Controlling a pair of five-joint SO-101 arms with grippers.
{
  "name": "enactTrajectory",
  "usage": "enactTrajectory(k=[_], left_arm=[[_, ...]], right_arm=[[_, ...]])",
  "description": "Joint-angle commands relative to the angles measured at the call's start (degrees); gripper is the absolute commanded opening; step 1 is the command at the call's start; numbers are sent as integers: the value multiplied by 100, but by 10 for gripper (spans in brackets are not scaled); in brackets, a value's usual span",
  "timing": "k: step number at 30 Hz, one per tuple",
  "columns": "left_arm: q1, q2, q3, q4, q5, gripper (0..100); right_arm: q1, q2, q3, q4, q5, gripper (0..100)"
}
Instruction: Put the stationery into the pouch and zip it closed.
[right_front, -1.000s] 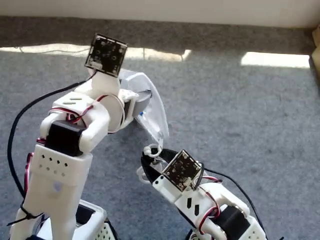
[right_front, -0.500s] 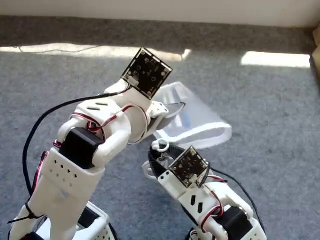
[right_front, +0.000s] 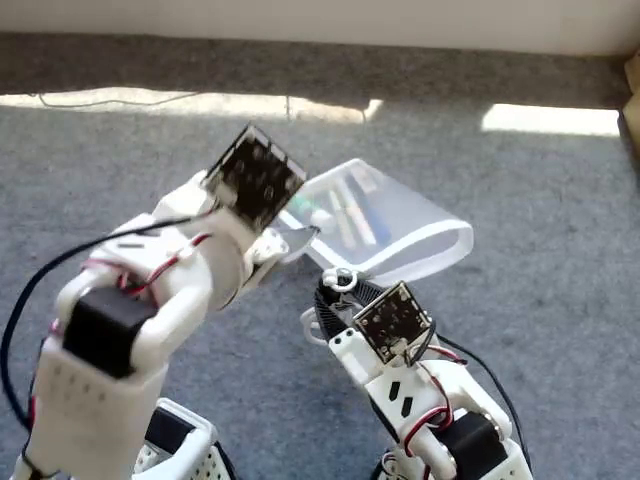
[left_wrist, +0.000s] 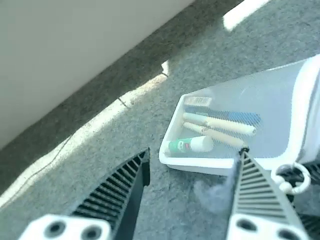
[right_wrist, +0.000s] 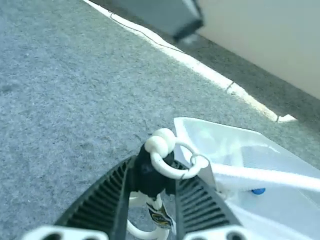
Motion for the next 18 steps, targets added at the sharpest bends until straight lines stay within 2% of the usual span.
enactTrajectory(k=[1, 4, 10, 15, 18], left_arm=[[-57, -646, 48, 264, -255, 266], [-57, -945, 778, 176, -422, 266], [154, -1516, 2246, -607, -431, 269], [690, -1947, 2914, -747, -440, 270], [778, -2123, 3266, -1020, -440, 270]], right_arm=[[127, -22, -119, 198, 53, 4], [127, -13, -435, 435, 53, 4], [127, -4, -1297, 1270, 53, 4], [119, 4, -1552, 1481, 62, 4], [127, 4, -1569, 1499, 62, 4]])
